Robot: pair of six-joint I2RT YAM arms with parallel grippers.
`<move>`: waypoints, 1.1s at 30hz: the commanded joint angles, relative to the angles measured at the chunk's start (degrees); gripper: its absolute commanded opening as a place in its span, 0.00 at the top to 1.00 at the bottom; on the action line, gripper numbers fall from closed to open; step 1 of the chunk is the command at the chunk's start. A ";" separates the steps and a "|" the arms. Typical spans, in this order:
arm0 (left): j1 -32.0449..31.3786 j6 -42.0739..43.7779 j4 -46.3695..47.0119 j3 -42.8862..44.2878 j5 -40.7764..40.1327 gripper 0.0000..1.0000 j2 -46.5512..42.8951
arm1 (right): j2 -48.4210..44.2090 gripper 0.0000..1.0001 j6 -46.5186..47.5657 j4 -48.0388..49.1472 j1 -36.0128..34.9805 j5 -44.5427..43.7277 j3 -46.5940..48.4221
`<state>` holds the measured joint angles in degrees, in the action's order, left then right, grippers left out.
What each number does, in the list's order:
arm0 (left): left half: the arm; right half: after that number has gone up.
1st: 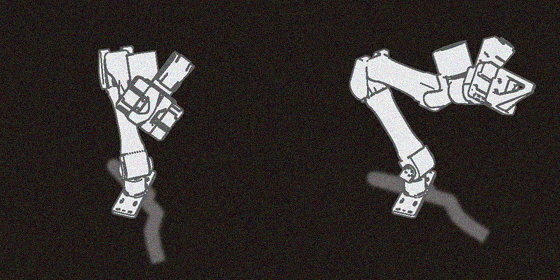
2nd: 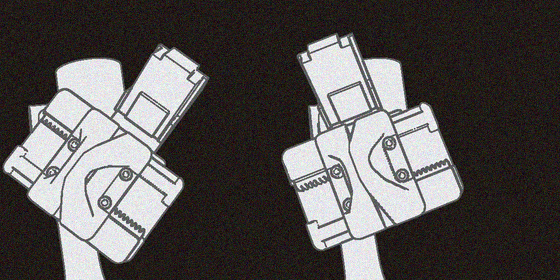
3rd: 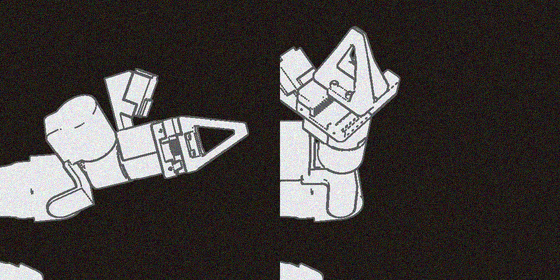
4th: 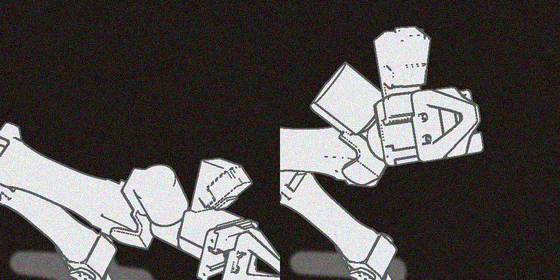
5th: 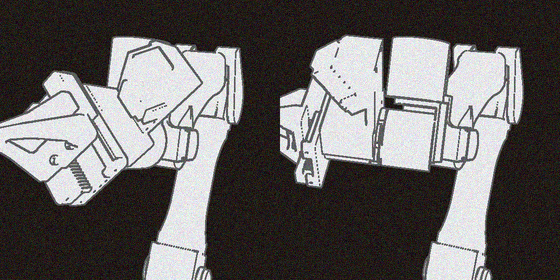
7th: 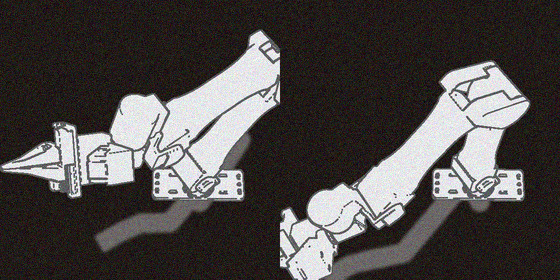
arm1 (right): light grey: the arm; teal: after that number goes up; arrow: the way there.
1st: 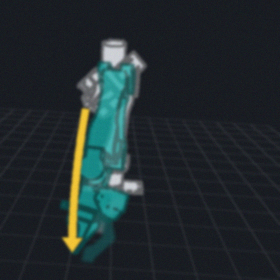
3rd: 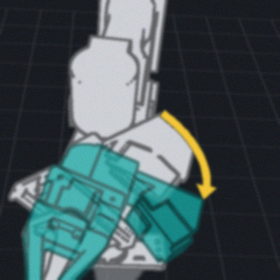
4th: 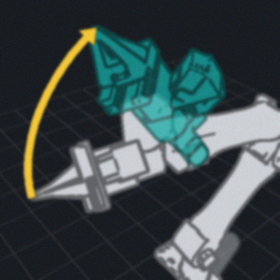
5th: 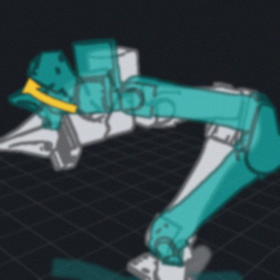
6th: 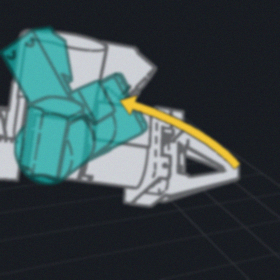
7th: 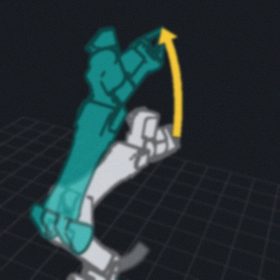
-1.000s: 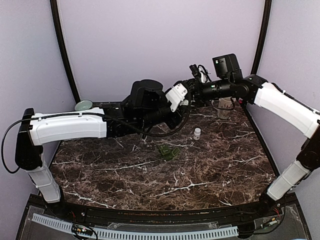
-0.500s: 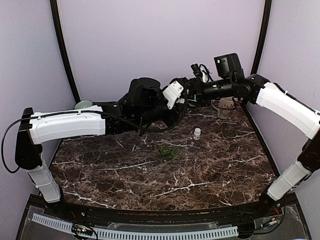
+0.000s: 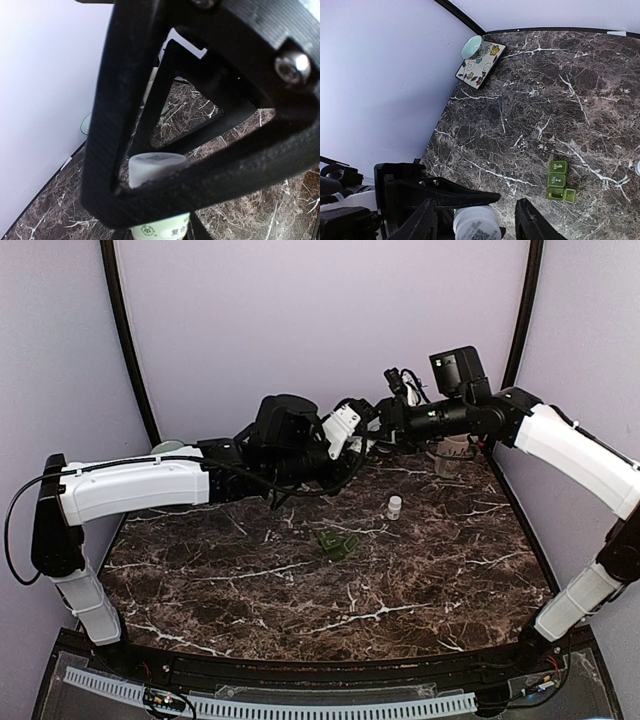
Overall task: Sort the pills into containers
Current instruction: Screw the lid of the pill bottle onto the pill bottle.
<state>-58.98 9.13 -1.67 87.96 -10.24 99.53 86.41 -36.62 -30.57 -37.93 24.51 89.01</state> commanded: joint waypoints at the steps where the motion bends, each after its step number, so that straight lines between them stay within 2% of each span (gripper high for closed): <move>1: 0.61 -1.84 -2.06 1.64 2.51 1.00 -2.84 | -2.25 0.47 1.18 0.32 0.31 -0.78 1.60; 10: 1.04 -2.77 -3.30 2.04 4.74 1.00 -3.19 | -2.65 0.45 2.02 -0.17 1.01 -1.26 1.08; 16: 2.91 -5.17 -5.22 2.57 10.78 1.00 -3.60 | -3.62 0.45 4.15 -0.25 1.41 -1.92 0.64; 22: 7.77 -10.28 -5.51 1.50 24.08 1.00 -5.19 | -7.04 0.45 6.77 3.57 2.07 0.76 -2.33; 26: 10.94 -12.35 -6.37 2.07 36.60 1.00 -5.12 | -9.14 0.45 10.24 4.99 2.28 3.41 -4.22; 33: 12.21 -9.43 -17.07 10.85 56.32 1.00 0.14 | -11.40 0.47 12.73 8.93 2.66 7.00 -8.67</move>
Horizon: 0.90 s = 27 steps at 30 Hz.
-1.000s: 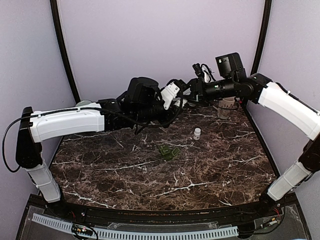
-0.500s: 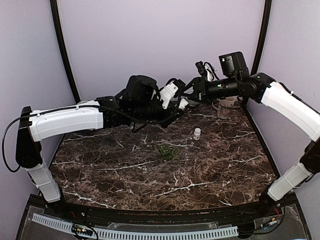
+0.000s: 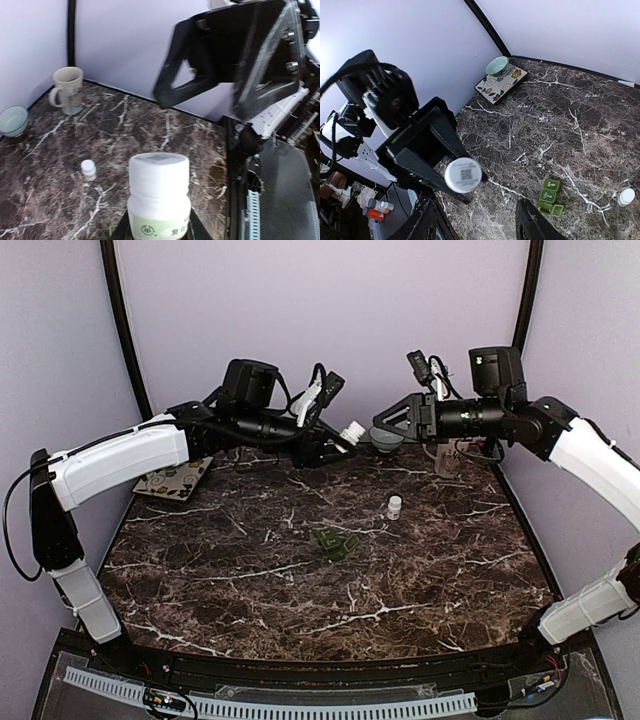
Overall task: Sort the pills into containers
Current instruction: Screw the lid of the pill bottle onto the pill bottle.
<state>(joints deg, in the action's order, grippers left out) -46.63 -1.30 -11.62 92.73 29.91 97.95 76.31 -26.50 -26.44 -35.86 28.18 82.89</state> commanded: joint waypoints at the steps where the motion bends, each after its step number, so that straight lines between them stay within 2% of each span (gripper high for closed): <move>1: -0.13 1.26 -8.73 7.05 18.10 1.00 2.52 | -1.46 0.47 2.73 5.24 0.59 3.79 -3.01; 7: 0.05 1.11 -13.13 10.16 25.07 1.00 5.23 | -2.83 0.47 3.88 6.54 0.54 4.37 -4.89; 15: 0.14 1.17 -14.17 10.42 25.92 1.00 6.19 | -4.03 0.47 3.13 6.92 0.59 6.20 -4.85; 27: 0.48 0.30 -15.86 13.03 29.48 1.00 8.46 | -2.47 0.47 3.98 4.32 0.59 13.92 -5.19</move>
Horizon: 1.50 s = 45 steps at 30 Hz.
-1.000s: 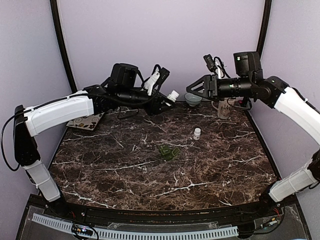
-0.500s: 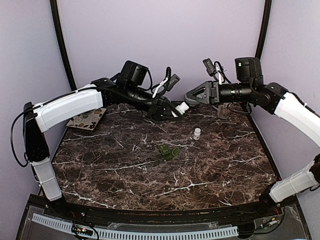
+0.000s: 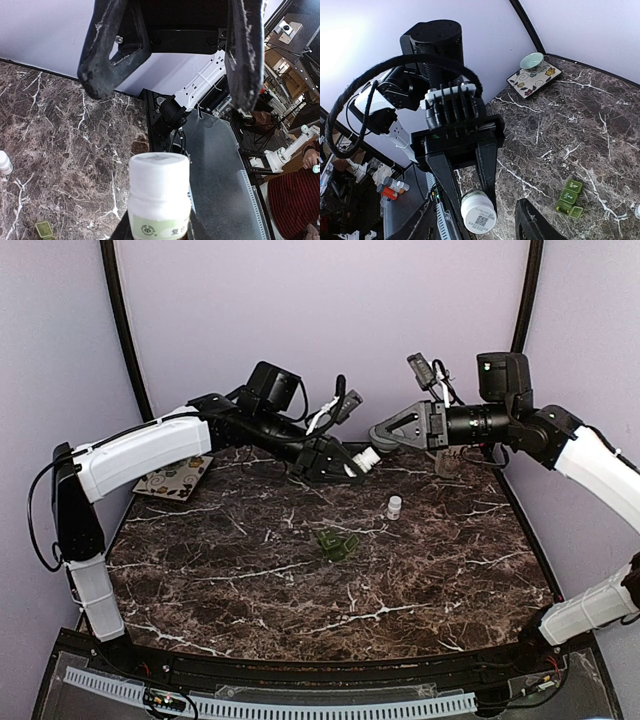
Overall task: Sort the pills into containers
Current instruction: Screw the lid of the pill bottle onto the pill bottle.
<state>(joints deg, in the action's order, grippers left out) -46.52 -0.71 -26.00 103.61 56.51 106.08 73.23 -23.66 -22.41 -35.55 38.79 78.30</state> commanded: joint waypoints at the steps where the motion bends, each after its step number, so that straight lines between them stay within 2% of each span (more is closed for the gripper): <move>1: 0.42 -0.47 -1.48 2.41 3.34 1.00 0.54 | 0.72 0.47 1.17 0.20 0.30 3.73 -0.61; 16: 1.21 -1.73 -1.34 4.06 6.33 1.00 2.18 | 2.59 0.48 3.34 -2.42 -0.31 5.46 -0.74; 31: 1.48 -2.37 -0.63 4.58 7.53 1.00 2.88 | 4.13 0.55 3.41 -2.80 -1.27 6.61 0.07; 36: 1.52 -2.54 -0.39 4.53 7.65 1.00 2.99 | 4.64 0.63 3.62 -3.12 -1.59 6.55 0.66; 41: 1.52 -2.54 -0.54 4.54 7.78 1.00 3.16 | 5.23 0.81 4.03 -4.16 -1.80 6.38 1.69; 45: 1.52 -2.26 -0.92 4.54 7.51 1.00 3.25 | 5.43 0.83 3.99 -4.35 -1.91 6.24 1.97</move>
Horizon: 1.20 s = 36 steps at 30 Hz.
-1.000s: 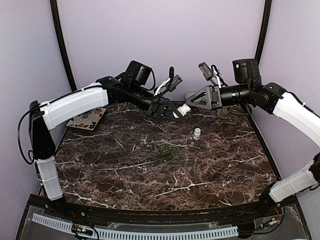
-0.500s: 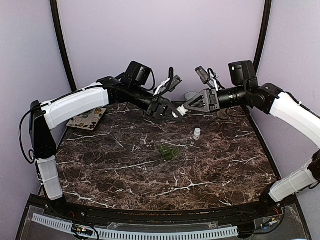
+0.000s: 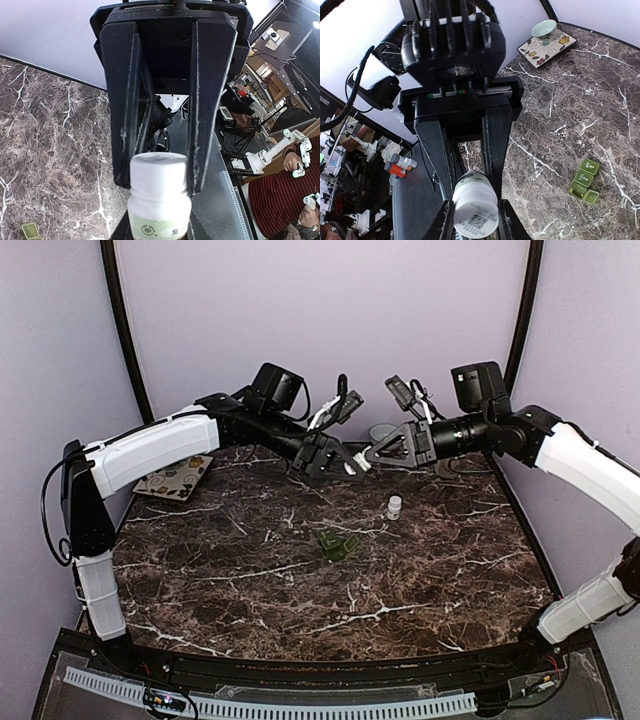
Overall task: Sort the pills into containers
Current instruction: Screw the lid of the pill bottle onto the pill bottle.
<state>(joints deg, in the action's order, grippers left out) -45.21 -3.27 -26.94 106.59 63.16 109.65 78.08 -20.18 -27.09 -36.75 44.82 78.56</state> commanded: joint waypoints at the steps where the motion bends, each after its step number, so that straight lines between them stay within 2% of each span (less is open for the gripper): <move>1: 0.21 0.36 -0.04 1.59 0.75 1.00 -0.31 | 0.58 0.84 0.49 0.25 -0.69 0.19 1.80; 8: 0.05 2.20 -0.98 1.90 -4.83 1.00 -0.89 | 1.16 0.88 -2.11 1.03 -0.97 0.02 1.89; 18: -3.58 9.20 -2.13 1.56 -25.48 1.00 -2.74 | 4.73 0.90 -10.85 0.55 -0.95 -2.20 4.37; 25: -7.11 11.58 2.87 -1.14 -37.16 1.00 -4.07 | 7.11 0.91 -15.80 0.71 -0.95 -4.51 5.46; 36: -12.10 14.69 19.39 -12.15 -52.53 1.00 -9.24 | 9.59 0.91 -22.10 3.46 -0.95 -4.98 5.90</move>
<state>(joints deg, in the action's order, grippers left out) -52.75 8.05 -21.04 96.88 15.86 103.31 85.93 -39.42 -30.44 -35.77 36.97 82.17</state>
